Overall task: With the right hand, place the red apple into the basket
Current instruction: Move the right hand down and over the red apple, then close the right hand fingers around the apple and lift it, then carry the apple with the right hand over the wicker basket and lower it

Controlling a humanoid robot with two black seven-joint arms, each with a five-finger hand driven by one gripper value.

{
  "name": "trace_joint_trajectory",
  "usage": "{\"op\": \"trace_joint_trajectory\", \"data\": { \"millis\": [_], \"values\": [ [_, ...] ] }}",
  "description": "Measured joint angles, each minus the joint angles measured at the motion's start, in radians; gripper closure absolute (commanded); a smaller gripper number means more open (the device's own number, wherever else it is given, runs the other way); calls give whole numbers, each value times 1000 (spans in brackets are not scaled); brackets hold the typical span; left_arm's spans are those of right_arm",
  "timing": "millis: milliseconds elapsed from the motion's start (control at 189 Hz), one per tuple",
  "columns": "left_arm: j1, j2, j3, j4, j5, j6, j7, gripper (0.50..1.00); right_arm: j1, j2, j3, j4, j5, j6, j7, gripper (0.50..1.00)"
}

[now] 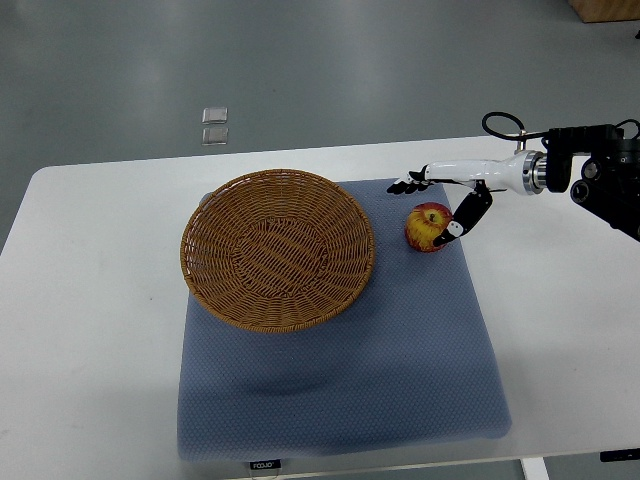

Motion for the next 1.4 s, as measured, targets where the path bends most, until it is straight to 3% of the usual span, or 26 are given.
{"op": "trace_joint_trajectory", "data": {
  "millis": [360,593,752,800,805,858,964,970,1002,1097,1102,1134,1399],
  "values": [
    [0,0,0,-2,0,0,0,500,-2,24,-149,-18,-60,-145,-10,581],
    [0,0,1,-6,0,0,0,500,-4,70,-158,-71,-59,-199,-14,595],
    [0,0,0,-5,0,0,0,500,-6,83,-159,-83,-59,-213,-14,697],
    [0,0,0,-4,0,0,0,500,-6,86,-161,-85,-59,-215,-14,697],
    [0,0,0,-4,0,0,0,500,-6,87,-161,-85,-59,-215,-14,736],
    [0,0,0,-3,0,0,0,500,-6,88,-164,-87,-59,-218,-14,771],
    [0,0,0,-3,0,0,0,500,-6,89,-173,-99,-59,-230,-14,797],
    [0,0,0,-3,0,0,0,500,-6,89,-173,-100,-59,-230,-14,848],
    [0,0,0,-3,0,0,0,500,-6,89,-174,-101,-59,-232,-14,871],
    [0,0,0,-3,0,0,0,500,-2,89,-174,-105,-59,-235,-14,885],
    [0,0,0,-3,0,0,0,500,-2,88,-174,-105,-59,-235,-14,905],
    [0,0,0,-3,0,0,0,500,0,87,-174,-106,-59,-236,-13,914],
    [0,0,0,-4,0,0,0,500,106,86,-166,-103,-46,-243,-10,916]
  ]
}}
